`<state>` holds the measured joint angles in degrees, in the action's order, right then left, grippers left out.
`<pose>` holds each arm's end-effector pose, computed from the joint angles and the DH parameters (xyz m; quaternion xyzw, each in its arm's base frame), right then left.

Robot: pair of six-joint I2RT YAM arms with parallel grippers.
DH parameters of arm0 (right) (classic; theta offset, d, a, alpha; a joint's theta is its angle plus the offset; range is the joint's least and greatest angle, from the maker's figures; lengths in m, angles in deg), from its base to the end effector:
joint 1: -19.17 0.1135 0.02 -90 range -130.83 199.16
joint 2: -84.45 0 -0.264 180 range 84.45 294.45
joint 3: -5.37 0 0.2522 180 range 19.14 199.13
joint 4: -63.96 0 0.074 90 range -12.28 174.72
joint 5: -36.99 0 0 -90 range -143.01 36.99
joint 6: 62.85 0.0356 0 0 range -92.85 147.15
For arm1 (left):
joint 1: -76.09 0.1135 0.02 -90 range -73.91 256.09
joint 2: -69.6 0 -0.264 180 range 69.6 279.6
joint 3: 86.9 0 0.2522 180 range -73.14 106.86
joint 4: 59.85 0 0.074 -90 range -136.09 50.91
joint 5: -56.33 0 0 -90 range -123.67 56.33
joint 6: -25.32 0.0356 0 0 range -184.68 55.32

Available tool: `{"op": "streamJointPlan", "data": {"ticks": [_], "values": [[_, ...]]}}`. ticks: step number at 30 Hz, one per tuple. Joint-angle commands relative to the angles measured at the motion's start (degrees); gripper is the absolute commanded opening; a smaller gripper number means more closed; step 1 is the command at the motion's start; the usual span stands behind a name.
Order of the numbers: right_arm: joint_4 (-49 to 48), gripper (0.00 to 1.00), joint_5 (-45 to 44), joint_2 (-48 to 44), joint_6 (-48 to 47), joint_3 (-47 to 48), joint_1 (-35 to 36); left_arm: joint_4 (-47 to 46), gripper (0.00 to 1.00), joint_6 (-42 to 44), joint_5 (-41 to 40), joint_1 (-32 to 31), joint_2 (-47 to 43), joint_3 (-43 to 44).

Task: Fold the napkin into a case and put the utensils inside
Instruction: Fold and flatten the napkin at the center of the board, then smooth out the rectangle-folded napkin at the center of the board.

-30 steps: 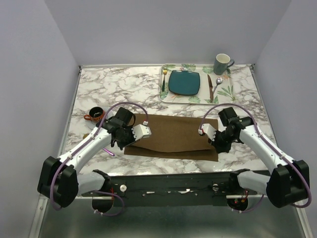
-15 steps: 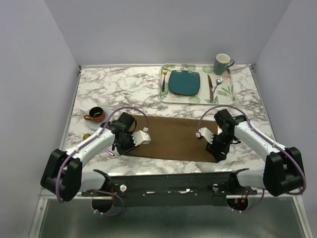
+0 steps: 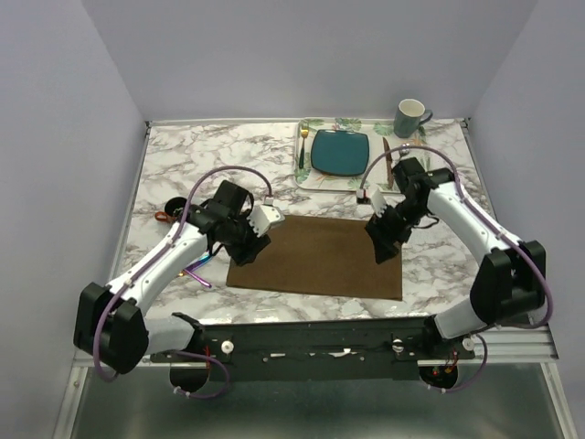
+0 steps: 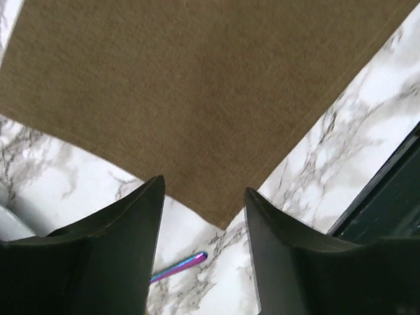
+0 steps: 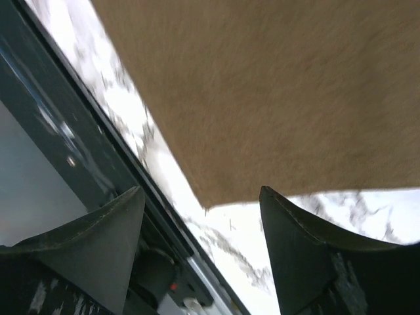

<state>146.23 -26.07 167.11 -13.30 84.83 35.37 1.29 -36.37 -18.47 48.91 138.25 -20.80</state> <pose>0.2321 0.0842 0.2559 -0.4692 0.8510 0.2195 0.0865 0.1949 -0.1106 0.2510 0.4760 0.8402 -0.1266 0.2268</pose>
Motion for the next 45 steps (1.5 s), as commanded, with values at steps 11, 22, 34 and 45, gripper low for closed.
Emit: {"op": "streamJointPlan", "data": {"ticks": [11, 22, 34, 45], "values": [[-34.22, 1.00, 15.15, 1.18, 37.98, 23.51, -4.17, -25.83, 0.99, -29.89, 5.36, 1.78, 2.98, 20.25], [-51.07, 1.00, 39.85, 13.40, 65.81, 6.04, -2.24, -51.48, 0.99, -65.38, 37.26, 4.42, 19.84, 7.70], [-65.87, 1.00, 40.65, 28.69, 75.60, -3.29, -0.30, -74.27, 0.99, -82.37, 38.76, 4.59, 39.88, 3.03], [-66.23, 1.00, 39.86, 37.67, 76.04, -2.93, -4.42, -79.19, 0.99, -85.09, 40.61, 8.63, 49.92, 5.15]]}}
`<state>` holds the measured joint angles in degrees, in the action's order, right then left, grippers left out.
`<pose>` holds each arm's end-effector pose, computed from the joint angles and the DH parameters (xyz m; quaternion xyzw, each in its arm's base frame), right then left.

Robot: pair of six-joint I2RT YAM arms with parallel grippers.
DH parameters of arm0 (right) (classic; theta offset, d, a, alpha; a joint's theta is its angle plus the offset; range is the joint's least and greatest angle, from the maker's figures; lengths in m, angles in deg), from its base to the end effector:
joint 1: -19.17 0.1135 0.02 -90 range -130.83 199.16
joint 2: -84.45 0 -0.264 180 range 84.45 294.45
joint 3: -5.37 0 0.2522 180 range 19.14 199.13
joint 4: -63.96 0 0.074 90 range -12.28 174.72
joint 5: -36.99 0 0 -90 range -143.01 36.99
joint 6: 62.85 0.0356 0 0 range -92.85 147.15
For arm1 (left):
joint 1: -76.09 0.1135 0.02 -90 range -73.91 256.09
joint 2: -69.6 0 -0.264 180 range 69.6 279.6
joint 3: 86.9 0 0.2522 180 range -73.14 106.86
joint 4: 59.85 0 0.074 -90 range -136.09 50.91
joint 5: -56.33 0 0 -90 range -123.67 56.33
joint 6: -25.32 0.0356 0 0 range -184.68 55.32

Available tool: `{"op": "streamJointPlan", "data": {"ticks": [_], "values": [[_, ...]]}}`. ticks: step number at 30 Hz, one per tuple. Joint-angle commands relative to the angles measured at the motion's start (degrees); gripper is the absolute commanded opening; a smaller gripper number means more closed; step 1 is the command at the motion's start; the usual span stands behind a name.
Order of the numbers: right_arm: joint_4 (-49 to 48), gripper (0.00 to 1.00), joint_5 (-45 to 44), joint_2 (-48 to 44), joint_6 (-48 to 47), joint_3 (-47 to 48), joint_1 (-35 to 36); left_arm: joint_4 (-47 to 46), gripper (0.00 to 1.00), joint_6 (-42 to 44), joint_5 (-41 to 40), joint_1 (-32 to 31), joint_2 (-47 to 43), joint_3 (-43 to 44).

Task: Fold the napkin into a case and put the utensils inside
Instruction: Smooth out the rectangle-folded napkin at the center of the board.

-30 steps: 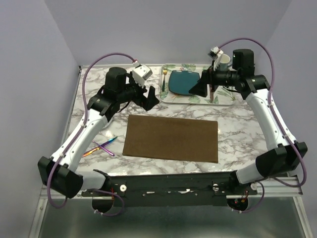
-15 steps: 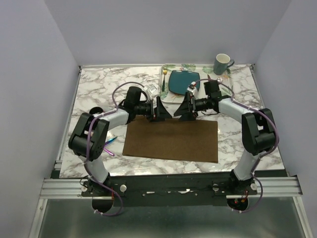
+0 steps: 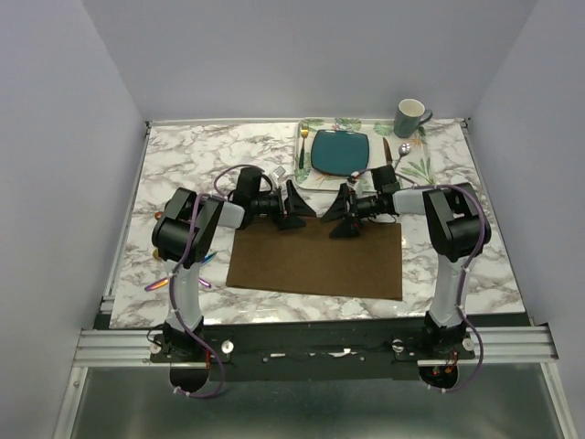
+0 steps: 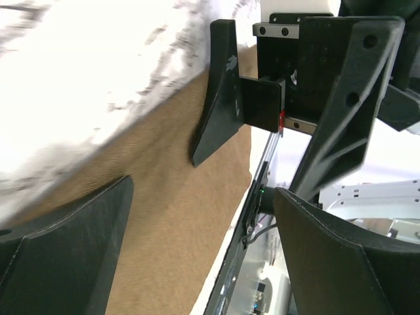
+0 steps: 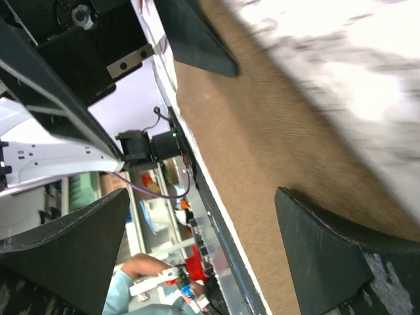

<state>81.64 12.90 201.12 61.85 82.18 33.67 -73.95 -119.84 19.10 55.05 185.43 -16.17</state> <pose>0.3594 0.1265 0.1131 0.0084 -0.8198 -0.5725 0.0042 0.3584 -0.1682 0.1233 -0.0195 0.8096 -0.5766 0.1085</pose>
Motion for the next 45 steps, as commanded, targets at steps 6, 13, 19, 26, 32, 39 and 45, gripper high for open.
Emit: {"op": "streamJointPlan", "data": {"ticks": [6, 13, 19, 26, 32, 39, 45], "values": [[4.77, 1.00, -1.57, 4.98, -3.93, -0.64, -5.18, -4.66, 0.99, 0.30, 6.37, 7.76, 3.53, -2.65], [8.72, 1.00, -2.98, 4.45, -7.27, -2.23, -7.64, 1.48, 0.99, 8.02, 8.49, 13.56, 2.04, -4.15], [13.64, 1.00, -1.58, 3.66, -10.96, -1.87, -11.24, 10.71, 0.99, 15.07, 8.58, 17.69, 2.12, -3.53], [18.83, 1.00, -0.87, 2.87, -15.18, -1.26, -17.22, 16.25, 0.99, 19.47, 7.52, 18.93, 2.56, -2.74], [24.72, 1.00, -1.84, 3.40, -19.40, 0.49, -21.35, 18.19, 0.99, 21.32, 6.82, 19.72, 2.65, -2.39], [28.77, 1.00, -2.98, 3.13, -22.30, 1.29, -24.61, 18.89, 0.99, 22.81, 7.95, 19.29, 1.77, -1.95], [28.77, 1.00, -3.86, 1.64, -22.66, -0.11, -24.61, 16.71, 0.99, 19.07, 7.70, 10.68, -6.40, 1.82]]}}
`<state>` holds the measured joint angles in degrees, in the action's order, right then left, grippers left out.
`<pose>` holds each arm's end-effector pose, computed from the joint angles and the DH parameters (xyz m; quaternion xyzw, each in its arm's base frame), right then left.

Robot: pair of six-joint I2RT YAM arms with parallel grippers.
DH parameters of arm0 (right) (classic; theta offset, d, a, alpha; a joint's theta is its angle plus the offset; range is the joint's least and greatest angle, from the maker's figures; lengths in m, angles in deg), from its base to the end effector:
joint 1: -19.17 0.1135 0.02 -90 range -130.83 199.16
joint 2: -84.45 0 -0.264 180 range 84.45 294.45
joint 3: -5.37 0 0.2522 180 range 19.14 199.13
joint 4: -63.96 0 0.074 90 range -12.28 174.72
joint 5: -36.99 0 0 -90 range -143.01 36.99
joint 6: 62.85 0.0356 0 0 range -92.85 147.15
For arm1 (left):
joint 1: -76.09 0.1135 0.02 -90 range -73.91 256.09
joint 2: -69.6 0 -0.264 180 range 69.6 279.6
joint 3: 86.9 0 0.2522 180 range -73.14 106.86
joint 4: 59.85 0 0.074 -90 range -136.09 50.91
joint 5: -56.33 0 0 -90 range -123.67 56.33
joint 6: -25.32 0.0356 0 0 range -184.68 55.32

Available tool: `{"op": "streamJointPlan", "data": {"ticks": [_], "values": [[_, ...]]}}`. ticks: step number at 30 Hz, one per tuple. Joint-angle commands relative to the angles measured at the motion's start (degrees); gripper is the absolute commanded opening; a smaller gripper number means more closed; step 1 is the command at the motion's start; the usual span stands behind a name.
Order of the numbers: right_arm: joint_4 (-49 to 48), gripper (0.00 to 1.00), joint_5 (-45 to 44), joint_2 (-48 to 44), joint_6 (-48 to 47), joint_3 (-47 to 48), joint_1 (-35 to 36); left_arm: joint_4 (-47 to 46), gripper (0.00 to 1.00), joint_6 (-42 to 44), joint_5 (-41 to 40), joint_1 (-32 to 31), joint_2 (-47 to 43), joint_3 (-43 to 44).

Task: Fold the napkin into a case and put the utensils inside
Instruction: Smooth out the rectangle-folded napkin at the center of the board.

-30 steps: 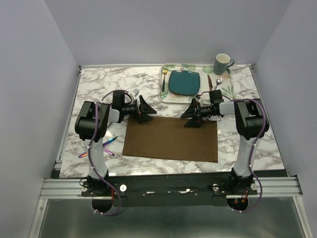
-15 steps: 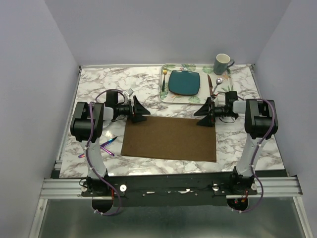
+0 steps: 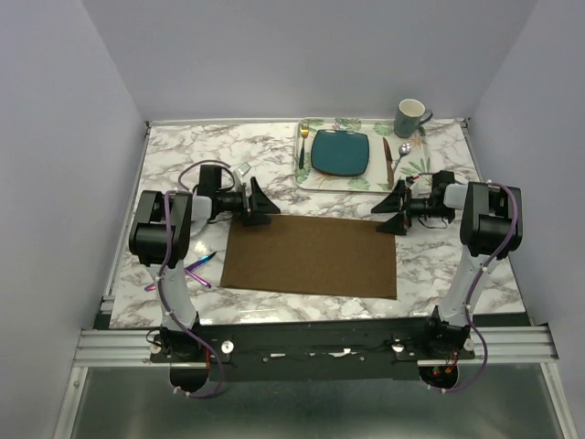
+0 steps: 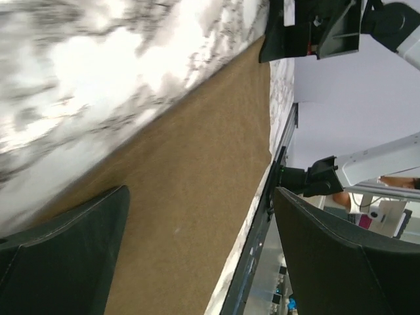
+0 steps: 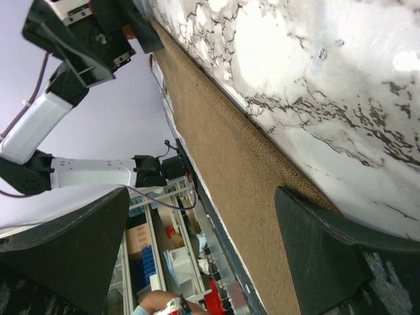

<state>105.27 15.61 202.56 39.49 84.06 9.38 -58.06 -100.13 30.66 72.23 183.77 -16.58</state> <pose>0.3537 -0.0274 0.1004 0.1133 0.8167 0.5632 0.0542 0.3695 -0.0571 0.1157 -0.0200 0.8090 -0.5717 0.1351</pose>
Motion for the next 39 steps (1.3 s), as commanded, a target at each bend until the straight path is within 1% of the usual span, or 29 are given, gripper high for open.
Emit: {"op": "streamJointPlan", "data": {"ticks": [1, 2, 3, 4, 5, 6, 7, 8, 9, 11, 12, 16, 20, 25, 29, 33, 34, 38, 39], "values": [[5.23, 1.00, -6.66, 0.20, -0.30, -2.26, -0.33, -1.28, 0.99, -3.29, -4.30, -8.25, -5.44, 2.33], [5.15, 1.00, -6.83, 0.20, -0.38, -2.35, -0.33, -5.74, 0.99, -5.15, -4.92, -11.06, -5.62, 2.94], [5.23, 1.00, -7.01, 0.28, -0.56, -2.52, -0.33, -6.83, 0.99, -6.30, -6.75, -12.82, -5.36, 3.73], [5.15, 1.00, -7.01, 0.20, -0.56, -2.52, -0.33, -8.15, 0.99, -9.27, -7.29, -14.41, -3.97, 4.61], [5.14, 1.00, -7.18, 0.11, -0.39, -2.61, -0.33, -11.64, 0.99, -11.04, -7.64, -17.38, -2.91, 6.62], [5.14, 1.00, -7.62, -0.07, -0.39, -2.44, -0.24, -13.33, 0.99, -13.14, -8.52, -18.80, -1.68, 7.60], [5.14, 1.00, -7.88, -0.33, -0.30, -2.52, -0.24, -15.35, 0.99, -17.25, -9.05, -20.04, 0.85, 8.48], [5.23, 1.00, -8.15, -0.33, -0.12, -2.35, -0.24, -19.72, 0.99, -19.64, -9.31, -21.35, 2.27, 10.14], [5.23, 1.00, -8.41, -0.42, 0.05, -2.17, -0.24, -20.98, 0.99, -21.23, -9.93, -23.37, 3.59, 11.11], [5.67, 1.00, -8.68, -0.24, 0.05, -1.65, -0.24, -24.83, 0.99, -25.44, -11.16, -25.23, 7.37, 12.96], [5.93, 1.00, -9.20, -0.24, 0.05, -1.12, -0.24, -25.38, 0.99, -26.16, -11.60, -26.63, 8.43, 14.53], [6.64, 1.00, -9.73, -0.42, 0.05, -0.42, -0.24, -26.53, 0.99, -27.93, -13.18, -28.48, 13.00, 16.57], [7.52, 1.00, -9.82, 0.11, -0.65, 0.29, -0.24, -24.43, 0.99, -27.58, -15.63, -28.22, 15.20, 15.96], [8.83, 1.00, -10.70, -0.07, -0.91, 0.81, -0.24, -25.47, 0.99, -29.16, -16.53, -26.21, 16.79, 13.32], [10.24, 1.00, -11.31, 0.11, -1.79, 1.08, -0.24, -24.25, 0.99, -28.11, -14.16, -23.92, 15.12, 11.83], [10.68, 1.00, -12.54, -0.42, -1.53, 1.17, -0.24, -23.54, 0.99, -26.44, -11.61, -21.20, 12.66, 8.58], [10.86, 1.00, -13.07, -0.51, -1.61, 1.25, -0.24, -23.11, 0.99, -25.91, -10.64, -19.62, 11.96, 8.14], [11.38, 1.00, -14.39, -0.95, -1.88, 1.52, -0.24, -18.20, 0.99, -21.87, -8.88, -15.05, 9.85, 5.76], [11.47, 1.00, -14.65, -1.03, -1.88, 1.52, -0.24, -16.79, 0.99, -18.91, -8.70, -13.99, 9.41, 5.06]]}}
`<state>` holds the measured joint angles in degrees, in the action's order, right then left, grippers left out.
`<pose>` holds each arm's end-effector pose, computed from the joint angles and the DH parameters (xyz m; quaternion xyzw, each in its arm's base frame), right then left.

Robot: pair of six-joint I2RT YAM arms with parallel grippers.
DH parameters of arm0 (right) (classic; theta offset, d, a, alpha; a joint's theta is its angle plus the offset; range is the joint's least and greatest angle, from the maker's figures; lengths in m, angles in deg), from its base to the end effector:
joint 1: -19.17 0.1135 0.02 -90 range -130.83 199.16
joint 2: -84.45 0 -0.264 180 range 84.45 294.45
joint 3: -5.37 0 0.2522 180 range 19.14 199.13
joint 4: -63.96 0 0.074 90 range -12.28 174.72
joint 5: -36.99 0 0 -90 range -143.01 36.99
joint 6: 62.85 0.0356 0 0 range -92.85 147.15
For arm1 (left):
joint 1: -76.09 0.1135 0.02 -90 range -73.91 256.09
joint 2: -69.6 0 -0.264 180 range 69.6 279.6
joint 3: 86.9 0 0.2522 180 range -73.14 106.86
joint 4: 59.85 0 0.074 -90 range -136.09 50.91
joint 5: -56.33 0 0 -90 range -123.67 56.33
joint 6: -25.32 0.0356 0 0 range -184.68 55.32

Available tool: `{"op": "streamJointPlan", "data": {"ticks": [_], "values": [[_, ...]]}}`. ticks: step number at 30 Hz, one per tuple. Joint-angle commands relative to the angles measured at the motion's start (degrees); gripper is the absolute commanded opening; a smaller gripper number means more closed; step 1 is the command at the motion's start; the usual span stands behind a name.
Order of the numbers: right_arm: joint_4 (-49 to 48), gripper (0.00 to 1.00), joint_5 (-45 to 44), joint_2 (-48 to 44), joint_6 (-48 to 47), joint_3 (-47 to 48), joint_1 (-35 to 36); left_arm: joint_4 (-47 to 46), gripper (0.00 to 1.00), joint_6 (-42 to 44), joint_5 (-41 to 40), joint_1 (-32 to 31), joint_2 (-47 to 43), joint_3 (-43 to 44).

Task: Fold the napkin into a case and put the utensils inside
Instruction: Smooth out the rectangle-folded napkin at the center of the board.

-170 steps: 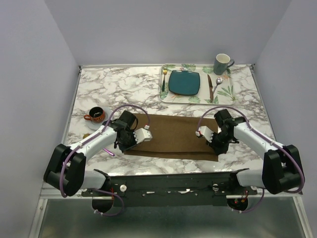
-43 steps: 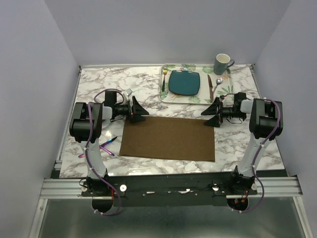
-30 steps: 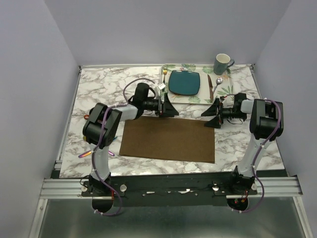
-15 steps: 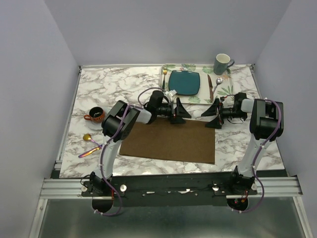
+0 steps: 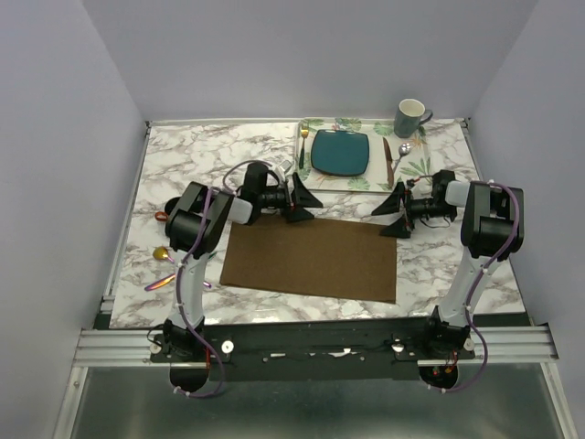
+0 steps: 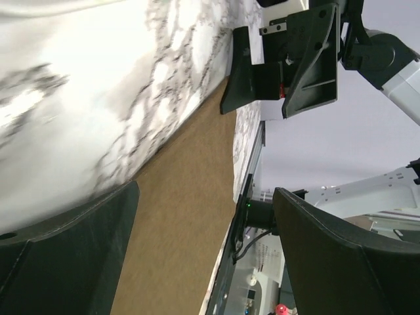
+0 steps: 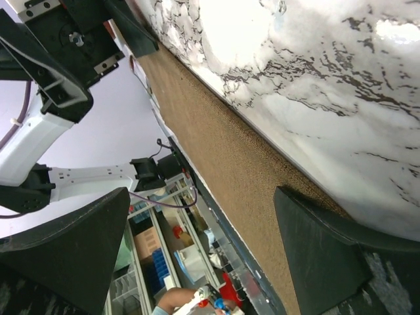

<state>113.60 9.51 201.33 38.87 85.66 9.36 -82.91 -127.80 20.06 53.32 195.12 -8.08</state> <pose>0.3481 -0.0281 0.1084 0.1428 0.8425 0.5190 0.0195 0.3885 -0.1942 0.1067 -0.0254 0.7861 -0.6095 0.0997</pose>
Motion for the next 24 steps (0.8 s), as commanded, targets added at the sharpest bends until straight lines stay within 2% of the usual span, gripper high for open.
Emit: {"op": "streamJointPlan", "data": {"ticks": [1, 8, 12, 19, 24], "values": [[3.15, 1.00, -8.90, 0.10, -1.18, 0.10, -0.22, 9.73, 0.99, 10.45, 2.07, 5.88, -2.46, -3.62], [3.67, 1.00, -9.96, 0.45, -0.56, 1.42, -0.22, 22.12, 0.99, 22.85, 4.80, 15.11, -6.94, -4.59], [3.85, 1.00, -10.58, 0.63, -0.13, 2.29, -0.22, 23.46, 0.99, 26.19, 6.82, 19.76, -6.86, -5.81], [4.55, 1.00, -10.67, 0.98, -0.04, 2.91, -0.22, 23.20, 0.99, 30.06, 8.58, 21.36, -5.98, -6.35], [5.69, 1.00, -9.97, 0.11, -0.74, 4.23, -0.22, 23.72, 0.99, 29.63, 5.60, 21.18, -8.26, -3.20]]}}
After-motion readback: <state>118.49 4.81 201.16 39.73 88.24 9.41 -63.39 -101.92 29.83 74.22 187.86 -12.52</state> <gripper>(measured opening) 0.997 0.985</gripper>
